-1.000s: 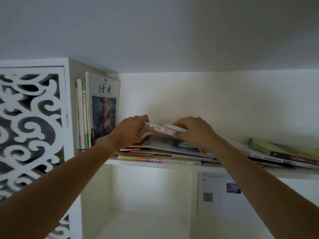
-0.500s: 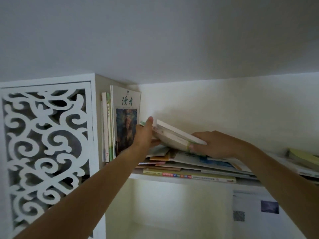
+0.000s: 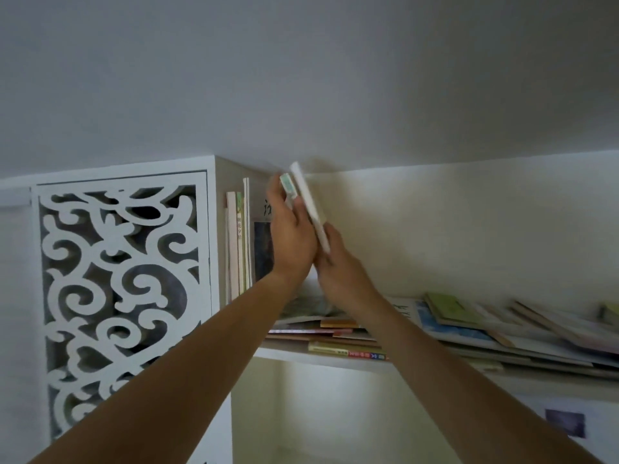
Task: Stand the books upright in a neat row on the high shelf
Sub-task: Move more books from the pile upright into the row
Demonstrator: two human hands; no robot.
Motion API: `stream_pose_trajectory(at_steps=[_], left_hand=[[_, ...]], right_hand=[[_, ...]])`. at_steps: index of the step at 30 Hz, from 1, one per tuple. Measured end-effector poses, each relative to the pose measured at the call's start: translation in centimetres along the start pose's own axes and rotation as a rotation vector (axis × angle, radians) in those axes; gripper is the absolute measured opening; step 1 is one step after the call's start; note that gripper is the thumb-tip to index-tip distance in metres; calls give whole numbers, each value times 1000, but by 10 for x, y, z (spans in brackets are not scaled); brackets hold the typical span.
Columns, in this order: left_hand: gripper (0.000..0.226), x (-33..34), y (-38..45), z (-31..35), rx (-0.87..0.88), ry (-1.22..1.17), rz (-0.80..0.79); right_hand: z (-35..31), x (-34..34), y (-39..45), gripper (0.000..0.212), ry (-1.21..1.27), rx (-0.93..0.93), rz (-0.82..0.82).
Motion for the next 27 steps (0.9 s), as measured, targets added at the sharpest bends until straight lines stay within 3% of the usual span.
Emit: stream_pose_trajectory(at_steps=[4, 10, 13, 17, 20, 21, 23, 25, 27], left_hand=[[50, -26, 13, -29, -73, 54, -54], [65, -16, 23, -13, 153, 271, -295], [57, -20, 19, -16, 282, 463, -215], [50, -47, 6, -24, 267, 427, -35], [56, -60, -17, 1, 546, 505, 108], [56, -58, -19, 4, 629, 558, 68], [48, -43, -22, -11, 816, 809, -149], [29, -34, -25, -37, 965, 1209, -263], [32, -29, -25, -47, 877, 1527, -248]], right_hand=[[21, 42, 4, 75, 2, 24, -141], [20, 61, 2, 77, 192, -3, -143], [11, 76, 1, 76, 158, -20, -188], [9, 90, 6, 88, 78, -58, -272], [14, 110, 1, 93, -24, -112, -406], [17, 114, -2, 92, -44, -104, -428], [14, 112, -5, 95, -68, -81, -458], [12, 97, -4, 99, -164, -28, -574], [17, 70, -5, 89, -327, 94, -709]])
Point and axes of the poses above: each hand's wrist, its own y-axis towards the middle knuckle, its own x-axis out of the palm, z = x × y, the point moved 8 cm from there along y, towards the middle knuckle, and after that the axes turned 8 degrees about -x, right-handed, at the moved point
